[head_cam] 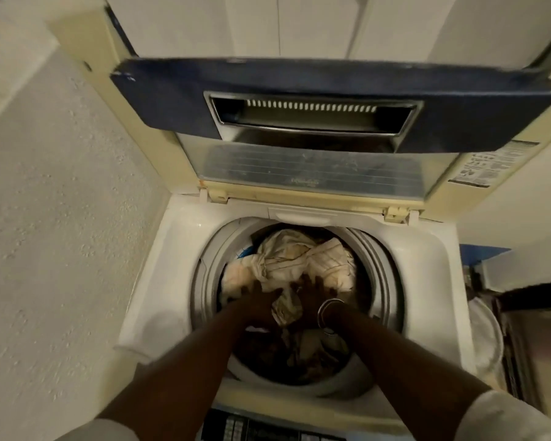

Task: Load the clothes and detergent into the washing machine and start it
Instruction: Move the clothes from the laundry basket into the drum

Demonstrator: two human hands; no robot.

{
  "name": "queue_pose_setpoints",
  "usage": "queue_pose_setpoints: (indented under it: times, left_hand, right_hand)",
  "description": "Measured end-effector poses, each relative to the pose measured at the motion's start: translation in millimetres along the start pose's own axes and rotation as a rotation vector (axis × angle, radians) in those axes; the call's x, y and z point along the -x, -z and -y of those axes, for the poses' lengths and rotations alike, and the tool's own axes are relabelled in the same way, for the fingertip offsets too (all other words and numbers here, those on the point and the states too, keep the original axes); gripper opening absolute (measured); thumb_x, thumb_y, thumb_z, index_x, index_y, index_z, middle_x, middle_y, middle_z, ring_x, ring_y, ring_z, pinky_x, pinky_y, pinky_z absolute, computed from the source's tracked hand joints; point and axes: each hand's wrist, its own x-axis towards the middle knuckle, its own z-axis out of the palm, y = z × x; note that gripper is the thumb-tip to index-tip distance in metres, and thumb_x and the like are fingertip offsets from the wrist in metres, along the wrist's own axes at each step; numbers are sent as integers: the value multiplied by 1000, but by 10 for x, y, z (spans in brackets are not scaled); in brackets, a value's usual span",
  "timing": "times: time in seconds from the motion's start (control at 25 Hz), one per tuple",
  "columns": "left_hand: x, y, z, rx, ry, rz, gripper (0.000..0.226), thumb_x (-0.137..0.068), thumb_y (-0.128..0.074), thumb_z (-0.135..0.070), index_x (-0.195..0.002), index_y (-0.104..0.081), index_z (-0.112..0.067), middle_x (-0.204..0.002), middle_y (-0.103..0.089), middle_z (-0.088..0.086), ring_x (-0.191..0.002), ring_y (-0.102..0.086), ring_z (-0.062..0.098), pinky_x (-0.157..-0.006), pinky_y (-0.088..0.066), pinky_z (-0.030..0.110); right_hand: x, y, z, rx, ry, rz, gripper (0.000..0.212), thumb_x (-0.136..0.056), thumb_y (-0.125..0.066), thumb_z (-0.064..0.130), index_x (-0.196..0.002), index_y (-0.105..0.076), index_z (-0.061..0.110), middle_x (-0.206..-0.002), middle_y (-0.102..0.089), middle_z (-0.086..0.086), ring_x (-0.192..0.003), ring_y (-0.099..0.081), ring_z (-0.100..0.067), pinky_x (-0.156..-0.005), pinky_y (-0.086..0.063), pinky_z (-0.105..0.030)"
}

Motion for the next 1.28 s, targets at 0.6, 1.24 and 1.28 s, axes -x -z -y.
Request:
queue_pose_setpoints:
  times: [0.6, 1.24, 1.28]
  left_hand:
    - [2306, 140, -1300, 293, -152, -610, 63, -90, -71, -36, -145, -48, -15, -149, -50, 7, -138, -46, 24, -112, -34, 32]
    - [3140, 247, -1308, -53, -334, -834, 65, -101, -45, -48, -157, -26, -19, -165, -23, 6, -153, -21, 26, -123, -22, 49]
    - [3116, 281, -1275, -67, -349, -833, 65, -102, -44, -47, -157, -25, -19, -166, -21, 5, -153, -19, 26, -123, -21, 49]
  right_hand:
    - [2725, 731, 94, -61, 271, -452, 59, -95, -58, 33, -147, -39, 14, -148, -46, -7, -134, -44, -25, -108, -32, -30]
    - [3290, 647, 233, -31, 105, -809, 91, -84, -56, 60, -156, -17, 19, -163, -18, -7, -150, -16, -27, -120, -23, -48]
    - [3250, 641, 254, -42, 87, -807, 91, -85, -56, 61, -156, -16, 21, -164, -16, -6, -151, -14, -26, -120, -22, -49]
